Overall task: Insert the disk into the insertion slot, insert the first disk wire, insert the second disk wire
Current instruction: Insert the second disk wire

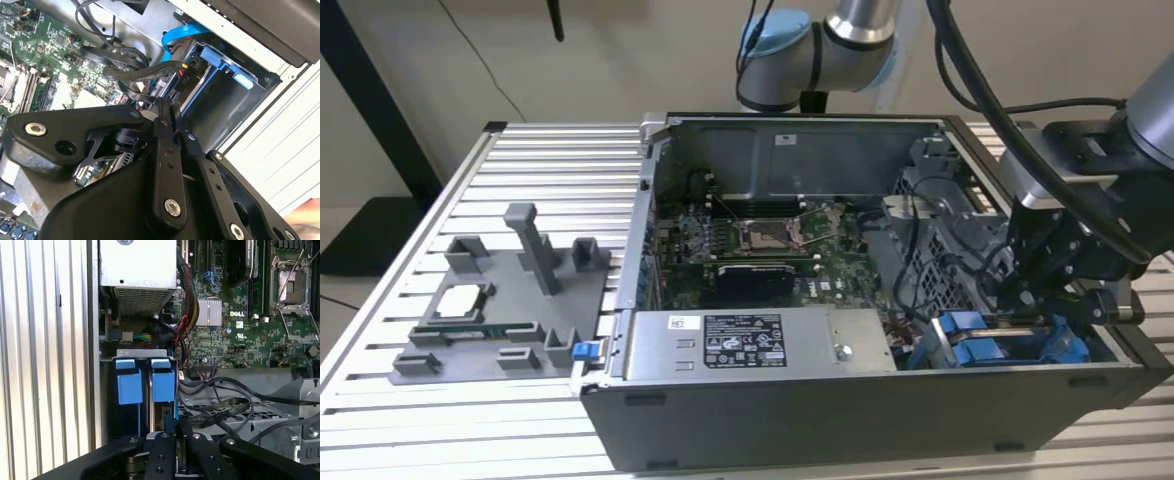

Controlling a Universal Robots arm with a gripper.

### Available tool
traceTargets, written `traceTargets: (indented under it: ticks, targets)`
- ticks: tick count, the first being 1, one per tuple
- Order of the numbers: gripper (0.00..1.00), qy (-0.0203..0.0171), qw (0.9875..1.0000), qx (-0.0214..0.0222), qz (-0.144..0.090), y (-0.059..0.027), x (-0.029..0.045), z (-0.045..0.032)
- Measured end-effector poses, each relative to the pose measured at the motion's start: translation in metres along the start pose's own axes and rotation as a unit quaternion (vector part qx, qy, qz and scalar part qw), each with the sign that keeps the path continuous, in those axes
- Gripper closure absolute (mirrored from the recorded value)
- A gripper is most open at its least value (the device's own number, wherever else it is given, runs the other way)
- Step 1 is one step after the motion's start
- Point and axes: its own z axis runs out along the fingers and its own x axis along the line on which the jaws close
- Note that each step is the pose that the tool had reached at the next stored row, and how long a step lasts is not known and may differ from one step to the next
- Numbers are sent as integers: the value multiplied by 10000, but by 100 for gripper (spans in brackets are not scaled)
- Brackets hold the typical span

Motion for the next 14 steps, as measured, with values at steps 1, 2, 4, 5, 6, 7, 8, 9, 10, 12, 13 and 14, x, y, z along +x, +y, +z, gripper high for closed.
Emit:
traceTargets:
  ticks: [1, 2, 4, 5, 6, 7, 8, 9, 10, 12, 13, 14]
  targets:
    - [100, 0, 10000, 5, -1, 0, 1, 3]
    - [100, 0, 10000, 8, -1, -1, 1, 6]
    - [100, -1, 10000, 19, -3, -1, 2, 13]
    - [100, -1, 10000, 30, -5, 0, 3, 17]
    - [100, -1, 10000, 41, -7, -1, 3, 21]
    - [100, 3, 10000, 56, -9, -1, 4, 24]
    - [100, 12, 10000, 70, -11, -1, 5, 27]
    - [100, 30, 10000, 86, -14, -1, 5, 29]
    - [100, 54, 9999, 103, -17, -1, 6, 31]
    - [100, 109, 9998, 138, -23, -1, 6, 36]
    - [100, 137, 9998, 147, -25, -2, 6, 36]
    - [100, 156, 9998, 149, -25, -2, 6, 37]
